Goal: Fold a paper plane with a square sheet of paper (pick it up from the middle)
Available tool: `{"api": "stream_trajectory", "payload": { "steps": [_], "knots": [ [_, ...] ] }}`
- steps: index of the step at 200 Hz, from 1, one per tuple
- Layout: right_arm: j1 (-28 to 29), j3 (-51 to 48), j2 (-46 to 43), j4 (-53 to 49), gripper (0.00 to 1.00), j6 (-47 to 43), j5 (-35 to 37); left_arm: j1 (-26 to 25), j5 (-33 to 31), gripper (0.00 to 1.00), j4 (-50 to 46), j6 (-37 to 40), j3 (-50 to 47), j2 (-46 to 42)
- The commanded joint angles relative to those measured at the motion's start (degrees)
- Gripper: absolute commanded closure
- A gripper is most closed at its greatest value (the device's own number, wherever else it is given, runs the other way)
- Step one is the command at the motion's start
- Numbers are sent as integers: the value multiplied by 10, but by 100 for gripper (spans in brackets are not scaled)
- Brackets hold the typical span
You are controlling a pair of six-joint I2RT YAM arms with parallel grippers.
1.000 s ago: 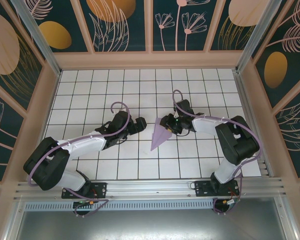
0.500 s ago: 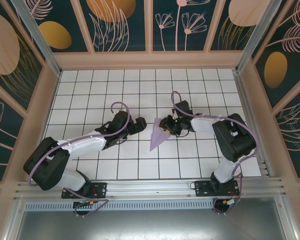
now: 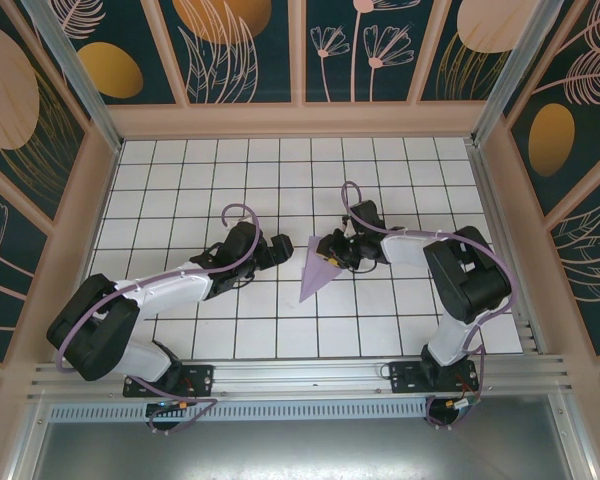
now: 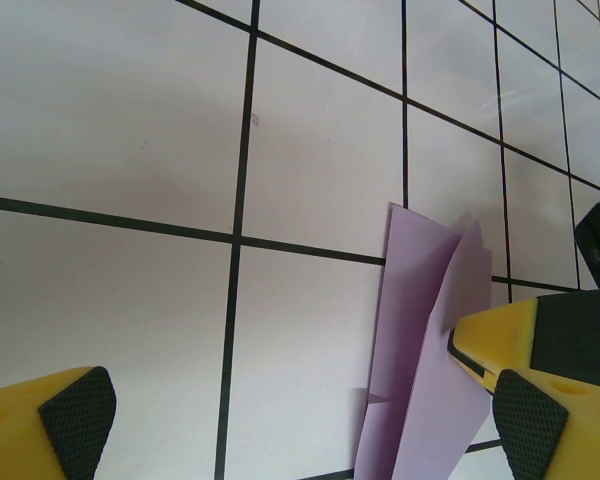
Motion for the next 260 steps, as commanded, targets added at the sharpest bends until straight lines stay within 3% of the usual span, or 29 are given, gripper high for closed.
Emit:
{"api": "stream_trajectory", "payload": {
  "steps": [1, 184, 239, 260],
  "knots": [
    [-7, -9, -12, -22, 65, 12, 37, 6, -4, 1, -9, -4, -2, 1],
    [20, -14, 19, 62, 70, 11, -55, 5, 3, 1, -7, -7, -1, 3],
    [36, -39, 28, 89, 76, 8, -57, 5, 11, 1, -4, -13, -3, -4],
    [38, -44, 20, 102, 85, 1, -57, 6, 20, 2, 0, -19, -7, -9]
  ]
}}
